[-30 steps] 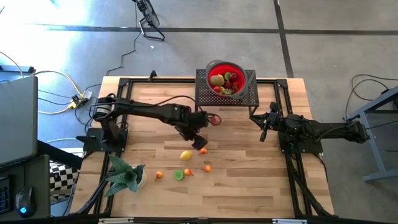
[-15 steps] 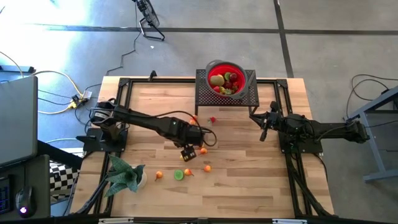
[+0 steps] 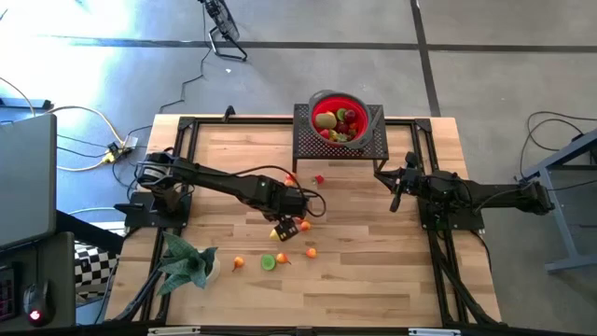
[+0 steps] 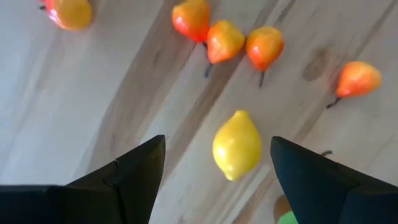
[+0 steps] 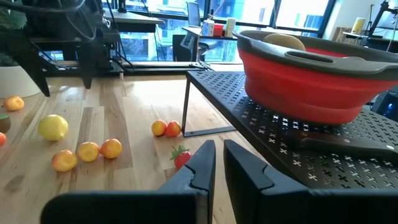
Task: Pick & Place Fruit
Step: Put the lemon into the strainer on the shelf
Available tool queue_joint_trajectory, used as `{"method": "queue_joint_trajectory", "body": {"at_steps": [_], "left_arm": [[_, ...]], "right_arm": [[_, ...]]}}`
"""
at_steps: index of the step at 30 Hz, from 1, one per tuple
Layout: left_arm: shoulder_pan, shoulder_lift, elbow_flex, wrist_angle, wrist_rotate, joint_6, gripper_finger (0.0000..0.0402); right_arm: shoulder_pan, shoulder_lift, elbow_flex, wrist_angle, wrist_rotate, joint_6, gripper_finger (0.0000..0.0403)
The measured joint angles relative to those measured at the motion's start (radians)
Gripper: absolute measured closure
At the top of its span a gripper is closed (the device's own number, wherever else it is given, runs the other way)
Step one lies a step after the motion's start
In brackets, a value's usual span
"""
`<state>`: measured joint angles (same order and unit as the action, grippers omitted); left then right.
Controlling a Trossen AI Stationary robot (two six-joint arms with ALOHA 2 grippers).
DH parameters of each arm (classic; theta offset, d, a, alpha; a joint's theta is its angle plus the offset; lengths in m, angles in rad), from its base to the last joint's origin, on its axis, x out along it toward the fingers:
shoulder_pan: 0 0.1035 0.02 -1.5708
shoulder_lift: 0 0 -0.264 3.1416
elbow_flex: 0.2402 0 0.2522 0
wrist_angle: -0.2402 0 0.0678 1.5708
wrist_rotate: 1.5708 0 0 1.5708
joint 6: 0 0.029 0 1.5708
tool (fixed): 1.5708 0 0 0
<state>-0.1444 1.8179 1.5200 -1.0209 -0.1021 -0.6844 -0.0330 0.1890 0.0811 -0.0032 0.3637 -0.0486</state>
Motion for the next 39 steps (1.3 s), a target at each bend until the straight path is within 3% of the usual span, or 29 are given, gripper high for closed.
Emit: {"method": "queue_joint_trajectory", "body": {"at_steps": [8, 22, 39], "left_arm": [[-0.022, 0.0, -0.057, 0.024, 0.074, -0.02, 0.0119], [-0.059, 0.0, -0.214, 0.249, 0.086, -0.047, 0.0119], [-0.059, 0.0, -0.327, 0.382, 0.082, -0.077, 0.0119]], "right_arm": [[0.0, 0.0, 0.0, -0.001, -0.001, 0.0, 0.0377], [0.0, 0.0, 0.0, -0.001, 0.0, 0.0, 0.0377], [0.0, 0.0, 0.0, -0.001, 0.0, 0.0, 0.0377]]}}
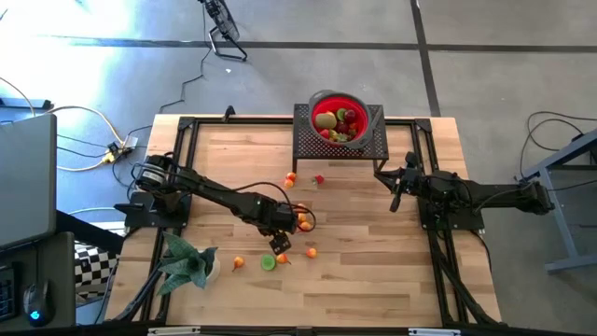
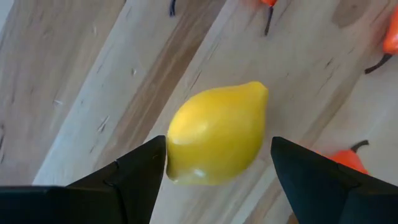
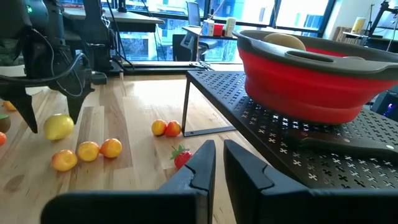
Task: Pick & Place Fruit
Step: Put the lemon into the strainer on the shelf
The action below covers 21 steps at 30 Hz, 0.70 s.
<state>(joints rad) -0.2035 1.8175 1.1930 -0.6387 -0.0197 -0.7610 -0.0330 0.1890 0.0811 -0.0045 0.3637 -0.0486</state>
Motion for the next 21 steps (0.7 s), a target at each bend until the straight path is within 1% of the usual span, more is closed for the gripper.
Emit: {"method": "queue_joint_trajectory", "body": {"at_steps": [4, 10, 18, 21], "left_arm": [[0.0, 0.0, -0.021, 0.014, -0.028, 0.016, 0.0119], [0.0, -0.001, -0.06, 0.06, -0.034, 0.023, 0.0119], [0.0, -0.002, -0.062, 0.062, -0.035, 0.022, 0.0119], [0.0, -0.002, -0.062, 0.064, -0.035, -0.002, 0.0119]], "right_arm": [[0.0, 0.0, 0.0, 0.0, 0.0, 0.0, 0.0377], [0.0, 0.0, 0.0, 0.0, 0.0, 0.0, 0.0377], [0.0, 0.0, 0.0, 0.0, 0.0, 0.0, 0.0377], [0.0, 0.0, 0.0, 0.0, 0.0, 0.0, 0.0377]]}}
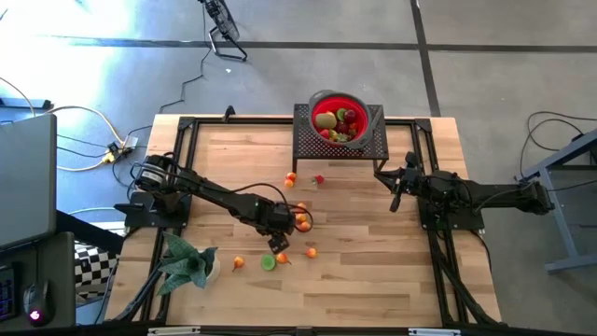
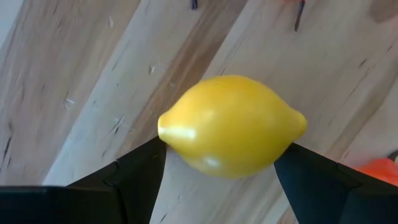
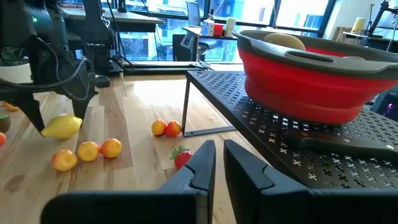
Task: Pick & Place Fruit
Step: Put the lemon into the strainer on the shelf
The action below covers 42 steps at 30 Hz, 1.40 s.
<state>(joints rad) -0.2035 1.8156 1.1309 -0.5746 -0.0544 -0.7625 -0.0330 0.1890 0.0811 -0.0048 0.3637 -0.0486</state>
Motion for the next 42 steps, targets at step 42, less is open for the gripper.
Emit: {"method": "queue_joint_trajectory", "body": {"at_steps": [42], "left_arm": [[0.0, 0.004, 0.0, 0.197, 0.032, -0.712, 0.0119]], "right_arm": [[0.0, 0.0, 0.0, 0.001, 0.0, 0.018, 0.0377]]}}
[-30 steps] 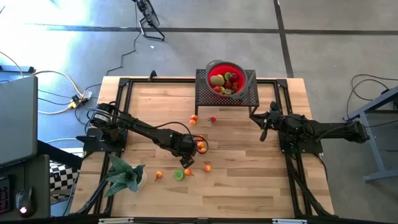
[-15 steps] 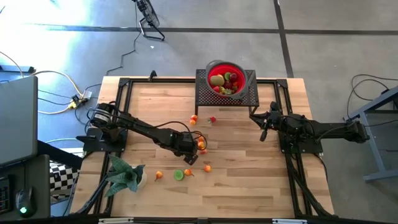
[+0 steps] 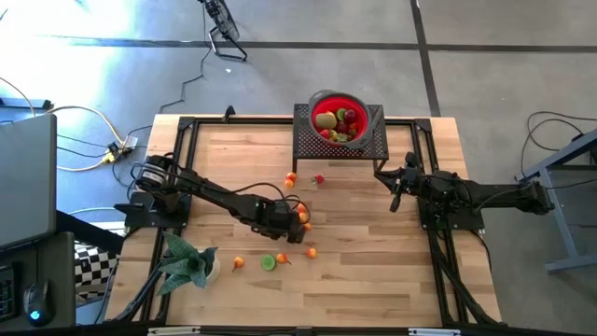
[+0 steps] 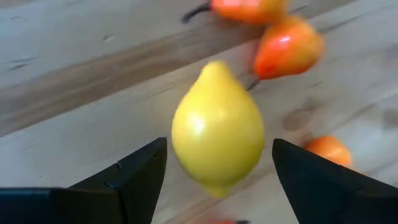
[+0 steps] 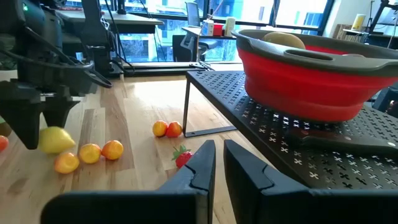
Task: Pick & Place Fruit
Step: Put the lemon into the strainer on the shelf
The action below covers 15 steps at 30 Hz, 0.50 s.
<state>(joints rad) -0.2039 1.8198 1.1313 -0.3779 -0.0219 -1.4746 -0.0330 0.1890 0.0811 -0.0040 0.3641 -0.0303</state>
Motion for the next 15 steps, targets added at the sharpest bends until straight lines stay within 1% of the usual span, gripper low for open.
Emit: {"method": "queue_joint_trajectory", "body": {"at_steps": [8, 15], "left_arm": [[0.001, 0.0, 0.0, 0.019, -0.027, 0.003, 0.0119], [0.001, 0.0, 0.0, 0.056, -0.029, 0.0, 0.0119]], "right_arm": [[0.0, 0.0, 0.0, -0.006, 0.0, 0.0, 0.0377], [0.0, 0.0, 0.0, -0.007, 0.0, 0.0, 0.0377]]}}
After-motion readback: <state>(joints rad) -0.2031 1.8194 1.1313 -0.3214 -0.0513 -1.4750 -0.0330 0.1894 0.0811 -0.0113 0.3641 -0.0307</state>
